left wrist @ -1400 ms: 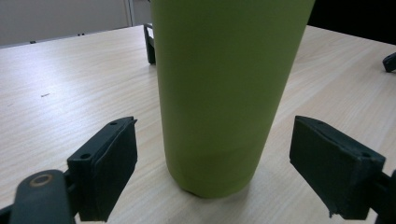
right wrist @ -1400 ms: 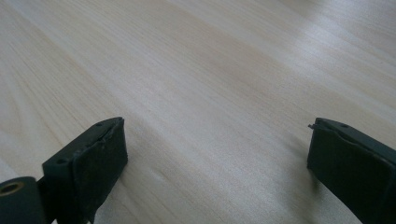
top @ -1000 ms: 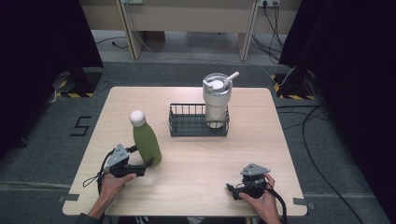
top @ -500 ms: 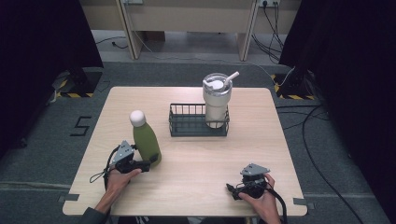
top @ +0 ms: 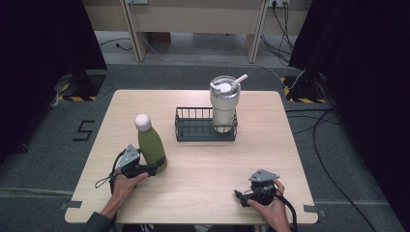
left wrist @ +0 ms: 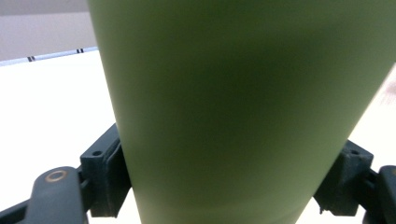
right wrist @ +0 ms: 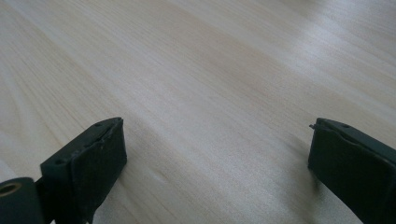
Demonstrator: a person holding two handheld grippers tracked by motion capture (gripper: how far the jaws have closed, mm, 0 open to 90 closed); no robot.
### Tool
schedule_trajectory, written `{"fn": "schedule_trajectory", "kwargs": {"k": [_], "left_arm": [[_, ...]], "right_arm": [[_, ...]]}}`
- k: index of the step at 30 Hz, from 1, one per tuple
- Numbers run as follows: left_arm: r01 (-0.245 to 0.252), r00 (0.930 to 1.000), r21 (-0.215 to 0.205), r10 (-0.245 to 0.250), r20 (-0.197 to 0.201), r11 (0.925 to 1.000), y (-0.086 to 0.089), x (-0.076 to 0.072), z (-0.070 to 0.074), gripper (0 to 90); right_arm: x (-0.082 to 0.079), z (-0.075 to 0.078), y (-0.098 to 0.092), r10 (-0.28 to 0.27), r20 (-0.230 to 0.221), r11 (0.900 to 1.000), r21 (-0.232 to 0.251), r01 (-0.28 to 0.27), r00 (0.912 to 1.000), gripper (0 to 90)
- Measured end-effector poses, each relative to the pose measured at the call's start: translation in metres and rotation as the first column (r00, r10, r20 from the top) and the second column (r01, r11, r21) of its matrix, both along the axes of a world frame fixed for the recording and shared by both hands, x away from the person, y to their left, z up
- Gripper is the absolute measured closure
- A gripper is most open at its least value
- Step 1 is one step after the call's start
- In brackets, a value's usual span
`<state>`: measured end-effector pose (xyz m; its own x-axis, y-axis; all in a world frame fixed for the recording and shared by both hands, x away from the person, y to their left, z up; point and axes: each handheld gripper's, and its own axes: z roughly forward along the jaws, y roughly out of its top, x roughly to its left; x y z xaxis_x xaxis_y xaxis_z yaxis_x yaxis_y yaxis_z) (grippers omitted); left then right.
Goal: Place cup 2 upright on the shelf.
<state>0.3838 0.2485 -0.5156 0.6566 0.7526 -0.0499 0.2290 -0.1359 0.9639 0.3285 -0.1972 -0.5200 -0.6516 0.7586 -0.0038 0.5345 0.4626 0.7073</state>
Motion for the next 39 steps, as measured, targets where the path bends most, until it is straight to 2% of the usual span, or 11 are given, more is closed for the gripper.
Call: {"fn": "schedule_trajectory", "kwargs": {"k": [3,6,12,15,19,28,32,39], "left_arm": [[-0.002,1.0,0.008,0.002,0.003,1.0,-0.001,0.0,0.001,20.4],[-0.007,0.9999,0.037,0.007,0.012,0.9993,-0.001,0.001,0.003,20.4],[0.007,1.0,-0.003,-0.007,0.002,1.0,0.0,0.004,0.012,20.5],[0.0,1.0,-0.001,0.0,0.008,1.0,0.001,0.005,0.018,20.5],[-0.003,1.0,-0.005,0.003,-0.005,1.0,0.001,0.008,0.027,20.5],[0.035,0.9994,-0.035,-0.035,-0.003,0.9988,-0.011,0.022,0.049,20.6],[0.045,0.9989,-0.022,-0.045,0.009,0.9987,-0.016,0.028,0.061,20.6],[0.059,0.9983,-0.031,-0.059,-0.001,0.9978,-0.022,0.039,0.073,20.6]], "right_arm": [[0.0,0.0,0.0,0.0,0.0,1.0,0.0,0.0,1.0,4.8],[0.0,0.0,0.0,0.001,0.0,1.0,0.0,-0.001,1.0,4.8],[0.0,0.0,0.0,0.0,0.0,1.0,0.0,0.0,1.0,4.8],[0.0,0.0,0.0,0.0,-0.001,1.0,0.0,0.0,1.0,4.7],[0.0,0.0,0.0,0.0,-0.002,1.0,0.0,0.0,1.0,4.7],[0.0,0.0,0.0,0.0,-0.002,1.0,-0.002,0.0,1.0,4.4],[0.0,0.0,0.0,0.0,-0.002,1.0,-0.002,0.0,1.0,4.4],[0.0,0.0,0.0,0.0,-0.002,1.0,-0.001,0.0,1.0,4.4]]}}
